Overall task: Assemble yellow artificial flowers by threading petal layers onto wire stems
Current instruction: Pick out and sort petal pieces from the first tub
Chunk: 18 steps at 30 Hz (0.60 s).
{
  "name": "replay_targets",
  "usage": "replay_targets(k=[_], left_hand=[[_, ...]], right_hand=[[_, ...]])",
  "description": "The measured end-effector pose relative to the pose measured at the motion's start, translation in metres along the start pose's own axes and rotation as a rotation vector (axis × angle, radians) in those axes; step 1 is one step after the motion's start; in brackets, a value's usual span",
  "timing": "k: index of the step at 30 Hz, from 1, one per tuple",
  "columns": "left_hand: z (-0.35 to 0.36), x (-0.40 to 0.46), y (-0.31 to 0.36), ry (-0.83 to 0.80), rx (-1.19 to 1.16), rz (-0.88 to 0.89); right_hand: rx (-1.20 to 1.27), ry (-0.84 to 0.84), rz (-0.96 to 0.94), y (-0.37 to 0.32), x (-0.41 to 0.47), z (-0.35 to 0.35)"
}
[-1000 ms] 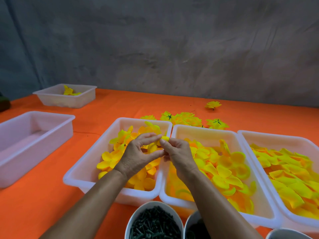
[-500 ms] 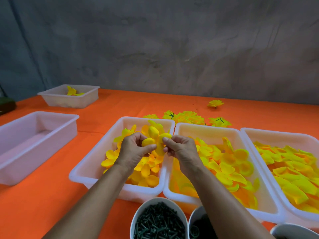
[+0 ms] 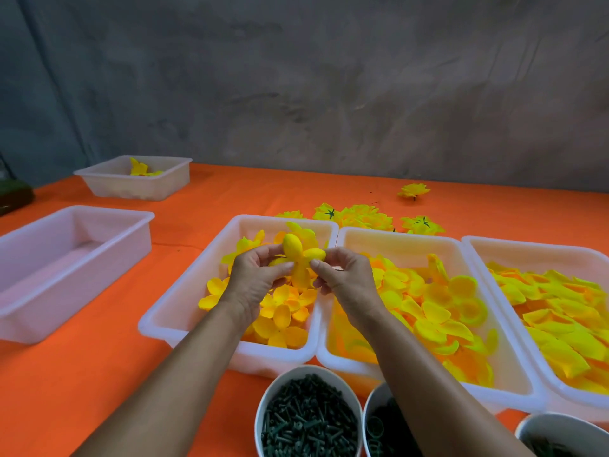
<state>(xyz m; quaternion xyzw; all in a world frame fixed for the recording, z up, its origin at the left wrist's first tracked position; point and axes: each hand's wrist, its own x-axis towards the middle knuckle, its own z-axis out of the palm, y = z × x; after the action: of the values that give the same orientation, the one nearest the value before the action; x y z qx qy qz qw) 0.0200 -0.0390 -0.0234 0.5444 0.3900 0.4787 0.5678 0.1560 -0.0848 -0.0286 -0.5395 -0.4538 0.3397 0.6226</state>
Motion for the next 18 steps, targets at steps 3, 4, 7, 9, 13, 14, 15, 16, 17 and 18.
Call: replay_targets(k=[3,4,7,9,13,14,15,16,17,18], left_hand=[[0.001,0.000,-0.002,0.123,0.259,0.200],[0.003,0.000,-0.003,0.149,0.360,0.264],[0.008,-0.002,-0.005,0.166,0.546,0.395],[0.012,-0.003,-0.006,0.127,0.613,0.478],[0.014,-0.006,-0.006,0.028,0.664,0.549],[0.014,-0.006,-0.006,0.021,0.657,0.537],[0.015,-0.006,-0.006,0.020,0.654,0.520],[0.016,-0.006,-0.007,0.020,0.656,0.508],[0.016,-0.005,-0.007,0.026,0.655,0.503],[0.017,-0.005,-0.008,0.043,0.644,0.505]], right_hand=[[-0.234,0.143,-0.065,0.002,0.002,0.000],[-0.287,0.145,-0.106,0.001,0.002,0.000],[-0.224,0.021,-0.136,0.000,0.000,0.005],[-0.187,0.006,-0.098,0.001,0.000,0.005],[-0.150,0.005,-0.053,0.002,0.002,0.002],[-0.155,-0.007,-0.051,0.002,0.002,0.002],[-0.160,-0.017,-0.051,0.002,0.002,0.001],[-0.163,-0.021,-0.052,0.002,0.002,0.001],[-0.175,-0.020,-0.054,0.003,0.003,0.001],[-0.194,-0.016,-0.059,0.003,0.004,0.001]])
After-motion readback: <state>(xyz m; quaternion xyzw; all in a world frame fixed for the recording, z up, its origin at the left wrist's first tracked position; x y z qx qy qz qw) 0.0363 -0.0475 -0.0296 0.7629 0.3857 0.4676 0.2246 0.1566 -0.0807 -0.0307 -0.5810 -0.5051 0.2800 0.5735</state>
